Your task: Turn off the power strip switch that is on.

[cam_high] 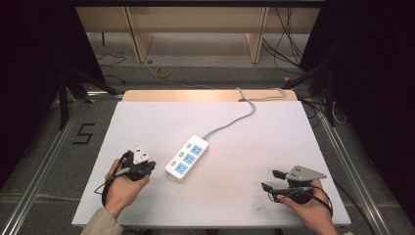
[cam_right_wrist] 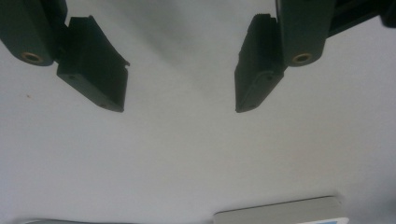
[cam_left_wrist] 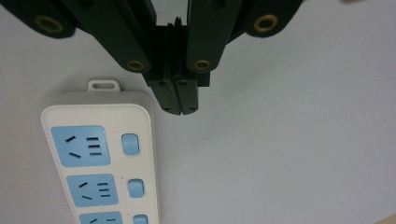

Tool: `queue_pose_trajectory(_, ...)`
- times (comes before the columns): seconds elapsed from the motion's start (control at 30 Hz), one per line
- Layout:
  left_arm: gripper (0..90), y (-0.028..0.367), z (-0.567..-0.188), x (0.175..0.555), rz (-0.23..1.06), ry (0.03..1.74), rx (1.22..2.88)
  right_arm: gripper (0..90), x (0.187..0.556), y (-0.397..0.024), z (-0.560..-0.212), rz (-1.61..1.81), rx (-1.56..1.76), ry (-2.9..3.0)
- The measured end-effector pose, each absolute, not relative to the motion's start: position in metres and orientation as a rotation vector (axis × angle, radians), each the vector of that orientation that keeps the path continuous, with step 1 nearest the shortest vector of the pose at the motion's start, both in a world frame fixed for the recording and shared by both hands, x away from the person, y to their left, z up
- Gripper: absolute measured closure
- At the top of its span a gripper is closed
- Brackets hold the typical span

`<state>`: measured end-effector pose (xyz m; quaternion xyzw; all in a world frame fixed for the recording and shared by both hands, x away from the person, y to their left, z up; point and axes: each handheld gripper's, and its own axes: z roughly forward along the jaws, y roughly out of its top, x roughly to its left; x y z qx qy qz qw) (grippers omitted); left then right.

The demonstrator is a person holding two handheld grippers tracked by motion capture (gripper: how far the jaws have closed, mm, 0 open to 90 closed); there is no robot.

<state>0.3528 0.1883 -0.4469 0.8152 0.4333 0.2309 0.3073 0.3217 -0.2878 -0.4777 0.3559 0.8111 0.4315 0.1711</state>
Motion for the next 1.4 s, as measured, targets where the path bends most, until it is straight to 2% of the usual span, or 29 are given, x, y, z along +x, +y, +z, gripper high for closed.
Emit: queue_pose_trajectory(1.4,89.8,0.175,-0.445,0.364,0.583,1.139,2.169,35.3,0.322,-0.287,-0.478,1.223,1.013,2.304)
